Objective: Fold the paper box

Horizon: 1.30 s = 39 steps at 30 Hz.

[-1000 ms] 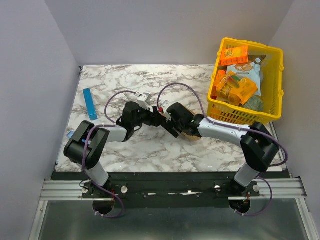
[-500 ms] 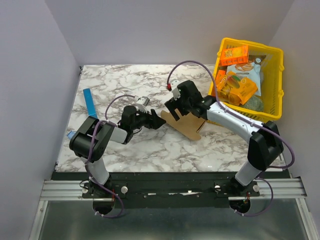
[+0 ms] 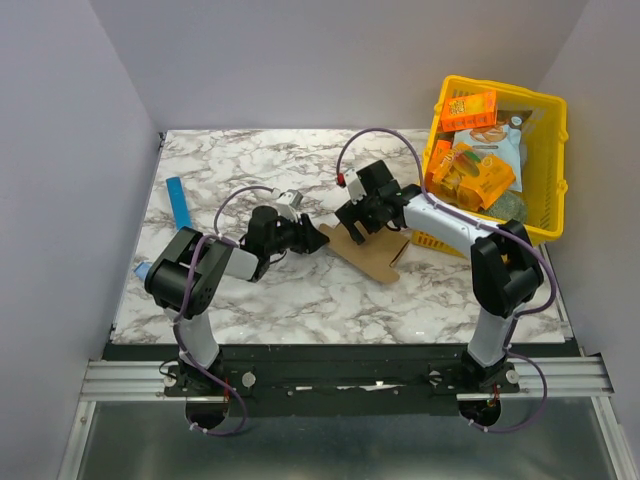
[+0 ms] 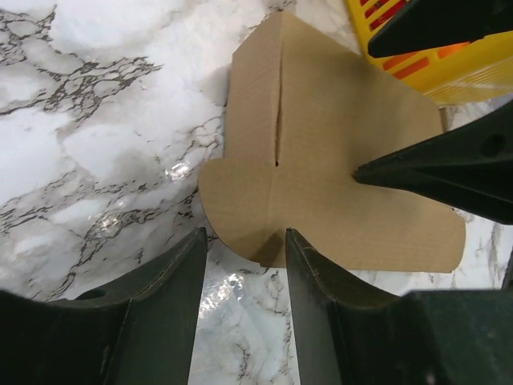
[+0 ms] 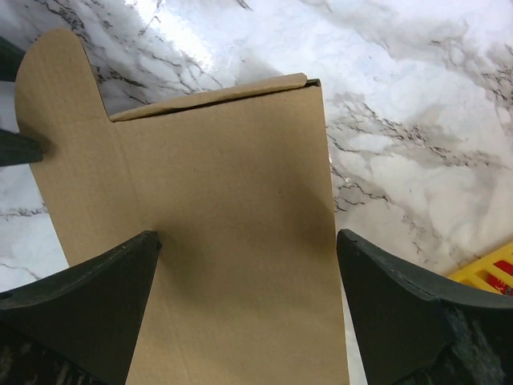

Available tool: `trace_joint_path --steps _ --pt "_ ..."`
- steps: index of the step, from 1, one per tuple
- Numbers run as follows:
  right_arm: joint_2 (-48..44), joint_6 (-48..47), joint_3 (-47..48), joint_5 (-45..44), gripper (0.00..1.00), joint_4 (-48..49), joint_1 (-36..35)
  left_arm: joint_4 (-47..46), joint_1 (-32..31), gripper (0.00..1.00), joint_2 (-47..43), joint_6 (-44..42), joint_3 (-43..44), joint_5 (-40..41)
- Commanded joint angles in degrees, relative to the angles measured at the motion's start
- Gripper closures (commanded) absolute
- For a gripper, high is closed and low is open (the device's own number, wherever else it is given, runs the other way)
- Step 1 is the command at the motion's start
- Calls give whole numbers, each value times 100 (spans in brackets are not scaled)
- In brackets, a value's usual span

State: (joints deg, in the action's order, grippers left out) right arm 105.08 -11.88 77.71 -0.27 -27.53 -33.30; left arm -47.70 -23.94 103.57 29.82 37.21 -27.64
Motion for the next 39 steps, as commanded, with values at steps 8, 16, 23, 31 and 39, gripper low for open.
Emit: trace_joint_path --steps 8,16,23,31,39 --pt "294 63 -177 712 0 -33 -1 482 -242 62 295 -601 243 364" --pt "487 283 -186 1713 2 -218 -1 95 -383 62 199 -548 -47 759" --pt "233 502 -537 1987 0 116 -19 -81 -418 62 173 -469 -83 822" --pt "-84 687 -819 2181 0 397 -36 -64 -515 62 198 -381 -39 927" --pt "-277 731 -1135 1943 0 731 -212 -73 -594 63 190 -240 -21 1015"
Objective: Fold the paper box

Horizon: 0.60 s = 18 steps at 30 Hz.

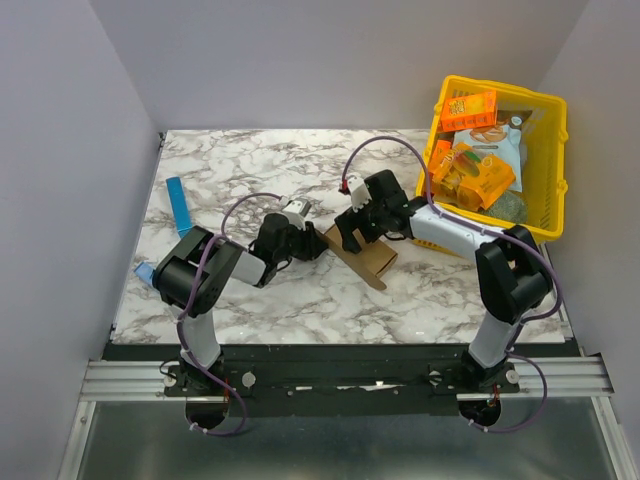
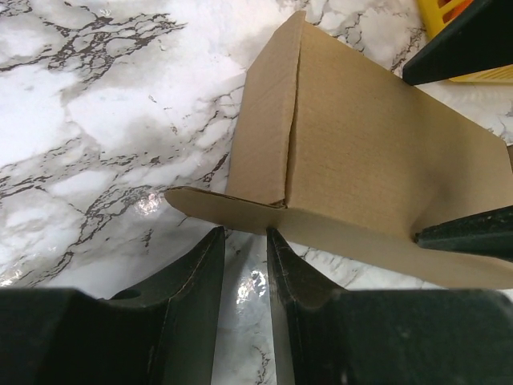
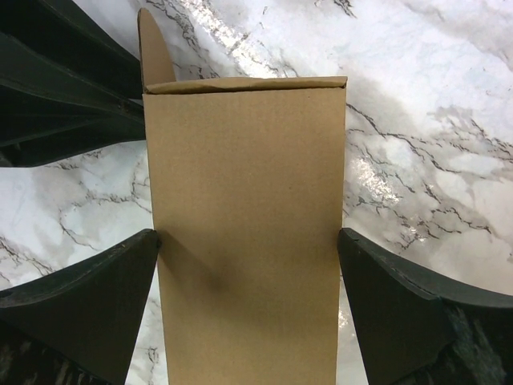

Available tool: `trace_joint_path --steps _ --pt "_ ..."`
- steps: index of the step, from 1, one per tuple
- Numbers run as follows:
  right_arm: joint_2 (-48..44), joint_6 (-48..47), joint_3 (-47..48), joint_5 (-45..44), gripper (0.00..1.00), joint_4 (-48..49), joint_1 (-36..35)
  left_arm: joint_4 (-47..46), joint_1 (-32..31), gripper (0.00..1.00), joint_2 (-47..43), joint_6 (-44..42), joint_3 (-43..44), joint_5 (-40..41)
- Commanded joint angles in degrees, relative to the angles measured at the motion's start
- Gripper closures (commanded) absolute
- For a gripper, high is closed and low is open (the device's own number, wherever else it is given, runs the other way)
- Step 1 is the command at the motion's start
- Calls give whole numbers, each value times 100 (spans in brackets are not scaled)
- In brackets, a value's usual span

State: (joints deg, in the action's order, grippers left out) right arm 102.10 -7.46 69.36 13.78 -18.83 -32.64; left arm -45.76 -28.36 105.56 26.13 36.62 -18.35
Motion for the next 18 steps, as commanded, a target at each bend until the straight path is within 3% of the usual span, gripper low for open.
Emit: trace_joint_path --steps 1,12,18 --pt "37 324 -301 555 0 -139 -286 -258 -170 63 -26 138 47 121" --pt "239 650 -160 99 0 -253 -541 -232 -504 63 0 173 100 305" --pt "459 729 -98 -692 0 -358 -743 -206 -592 63 -9 173 152 358"
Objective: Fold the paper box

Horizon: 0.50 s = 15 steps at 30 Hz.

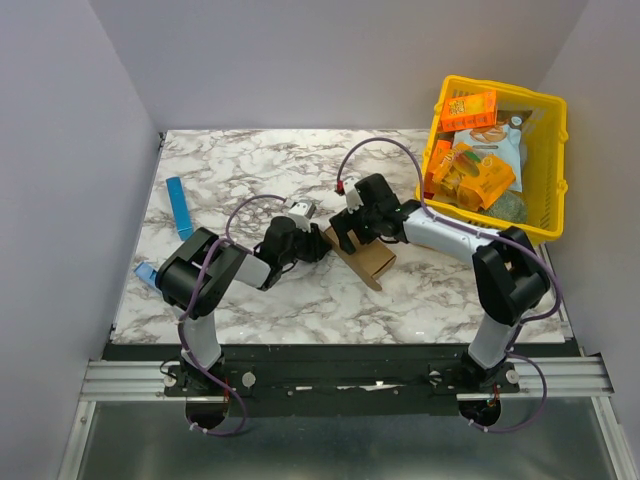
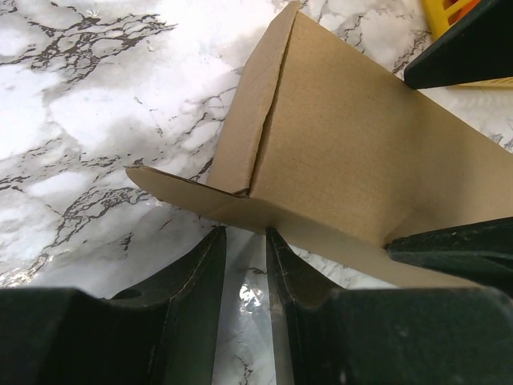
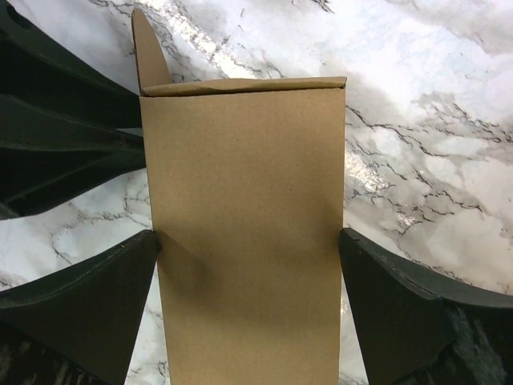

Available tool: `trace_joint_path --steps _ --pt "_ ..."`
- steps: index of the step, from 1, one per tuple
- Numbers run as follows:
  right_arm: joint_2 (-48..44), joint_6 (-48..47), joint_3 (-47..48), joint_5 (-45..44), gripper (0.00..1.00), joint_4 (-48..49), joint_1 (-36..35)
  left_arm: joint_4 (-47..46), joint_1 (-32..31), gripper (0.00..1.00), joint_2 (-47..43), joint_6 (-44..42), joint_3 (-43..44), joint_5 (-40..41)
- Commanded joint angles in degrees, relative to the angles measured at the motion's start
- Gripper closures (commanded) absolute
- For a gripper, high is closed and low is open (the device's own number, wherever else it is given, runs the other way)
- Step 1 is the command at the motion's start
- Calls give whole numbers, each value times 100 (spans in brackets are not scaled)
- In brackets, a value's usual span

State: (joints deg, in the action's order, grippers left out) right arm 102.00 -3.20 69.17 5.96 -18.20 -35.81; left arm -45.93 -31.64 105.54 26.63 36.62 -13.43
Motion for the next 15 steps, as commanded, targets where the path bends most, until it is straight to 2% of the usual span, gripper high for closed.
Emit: trace_joint_path --steps 1,15 --pt "505 303 -70 -23 0 -456 -461 -179 -264 63 -7 123 152 -133" --pt "962 311 -26 -560 0 -624 -708 -162 -264 63 -7 123 214 -125"
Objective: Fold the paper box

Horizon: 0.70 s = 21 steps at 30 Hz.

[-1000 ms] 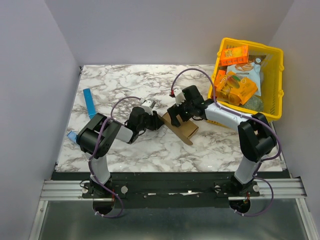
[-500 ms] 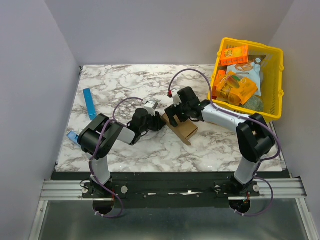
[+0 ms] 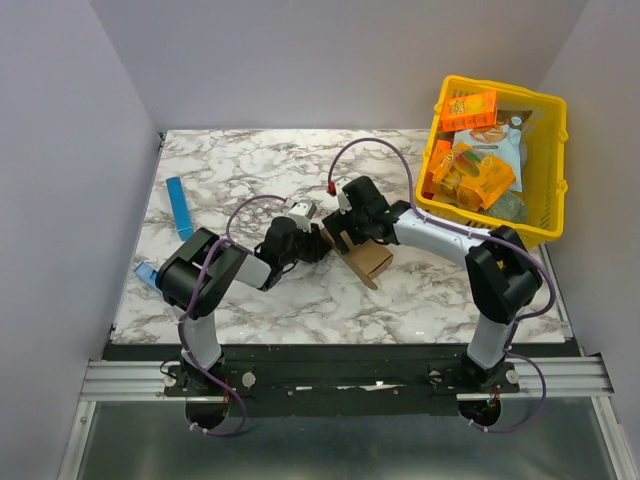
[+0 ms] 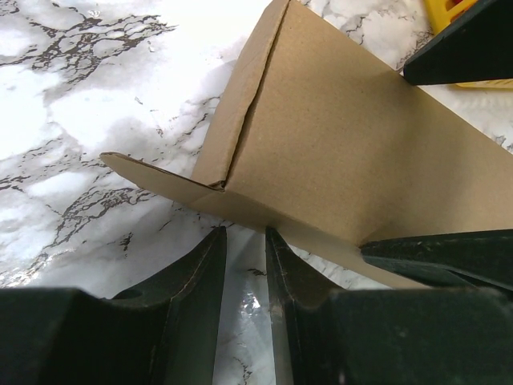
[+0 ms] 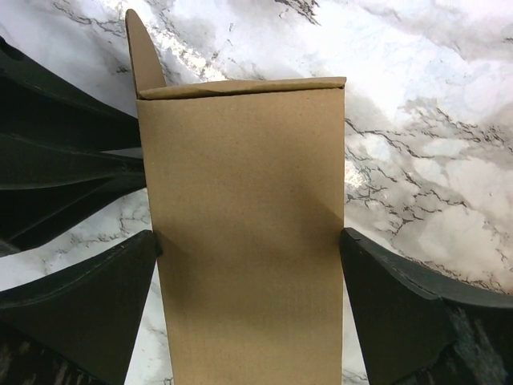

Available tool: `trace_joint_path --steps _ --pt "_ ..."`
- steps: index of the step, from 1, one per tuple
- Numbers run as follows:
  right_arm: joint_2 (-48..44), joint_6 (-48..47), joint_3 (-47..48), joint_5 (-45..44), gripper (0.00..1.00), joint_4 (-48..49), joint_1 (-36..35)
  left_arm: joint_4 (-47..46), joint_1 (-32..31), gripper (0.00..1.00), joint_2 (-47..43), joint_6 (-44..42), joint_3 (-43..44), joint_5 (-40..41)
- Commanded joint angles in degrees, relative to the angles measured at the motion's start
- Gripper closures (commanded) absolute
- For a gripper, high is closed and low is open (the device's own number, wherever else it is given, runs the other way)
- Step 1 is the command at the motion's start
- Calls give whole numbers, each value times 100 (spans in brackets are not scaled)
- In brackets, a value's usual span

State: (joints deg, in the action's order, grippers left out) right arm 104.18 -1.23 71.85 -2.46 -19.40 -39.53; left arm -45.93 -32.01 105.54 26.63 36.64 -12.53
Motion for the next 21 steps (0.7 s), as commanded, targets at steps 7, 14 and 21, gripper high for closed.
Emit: trace_joint_path --steps 7,14,21 --pt "779 343 -295 175 0 -556 -354 -293 -227 63 -7 193 150 -258" --pt "568 431 -260 905 0 -556 -354 -337 -227 63 99 202 168 -276" --pt "700 343 -198 510 0 -661 -354 -329 -227 63 11 176 124 -249"
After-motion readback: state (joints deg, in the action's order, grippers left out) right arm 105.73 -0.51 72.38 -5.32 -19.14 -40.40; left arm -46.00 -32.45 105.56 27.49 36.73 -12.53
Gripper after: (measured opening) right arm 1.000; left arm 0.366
